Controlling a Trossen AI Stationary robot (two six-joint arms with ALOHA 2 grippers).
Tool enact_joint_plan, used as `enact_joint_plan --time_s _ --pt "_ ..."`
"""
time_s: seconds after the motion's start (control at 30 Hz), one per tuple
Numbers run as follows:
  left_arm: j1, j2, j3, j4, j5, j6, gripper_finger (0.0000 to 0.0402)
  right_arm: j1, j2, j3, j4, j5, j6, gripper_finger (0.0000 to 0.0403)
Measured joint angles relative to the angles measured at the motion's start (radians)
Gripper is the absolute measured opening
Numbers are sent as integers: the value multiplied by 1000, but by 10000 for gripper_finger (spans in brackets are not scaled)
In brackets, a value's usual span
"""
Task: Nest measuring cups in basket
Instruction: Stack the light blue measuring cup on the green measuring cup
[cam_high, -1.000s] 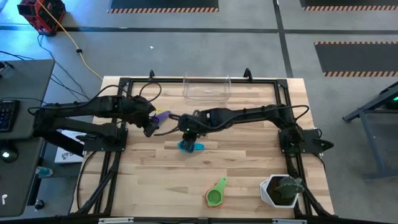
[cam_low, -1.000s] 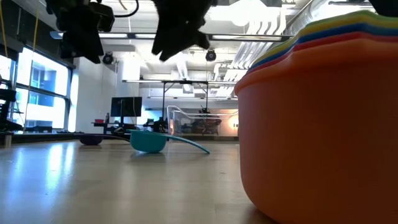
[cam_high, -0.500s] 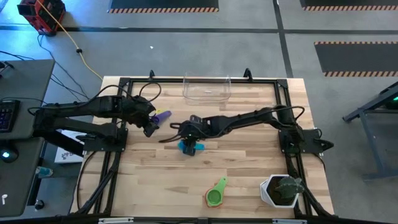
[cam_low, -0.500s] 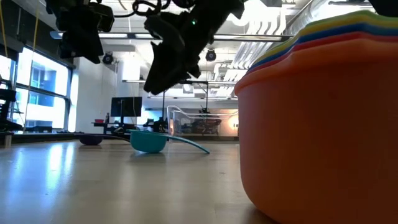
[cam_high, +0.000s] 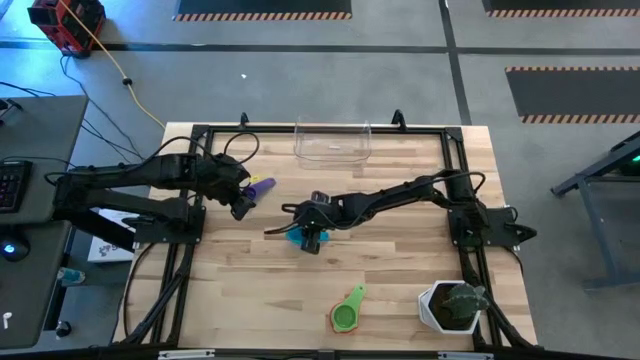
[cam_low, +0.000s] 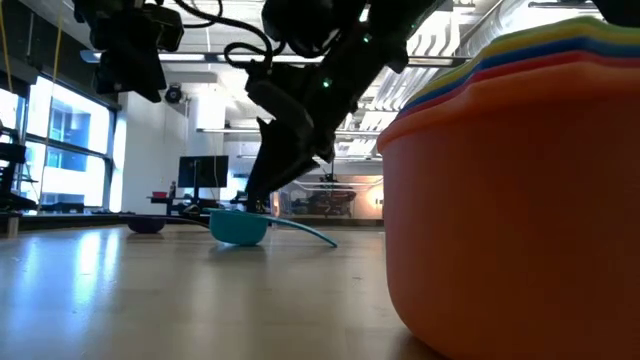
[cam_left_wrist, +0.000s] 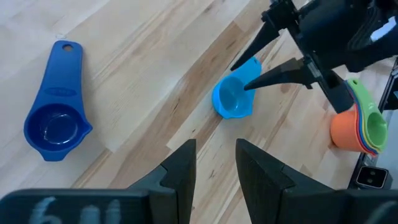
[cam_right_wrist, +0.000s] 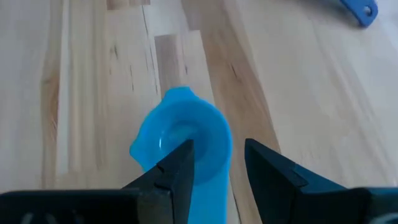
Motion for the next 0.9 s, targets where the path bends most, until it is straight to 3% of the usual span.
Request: enact_joint_plan --time_s 0.9 --pt "0 0 0 7 -21 3 104 -28 21 1 56 -18 -60 133"
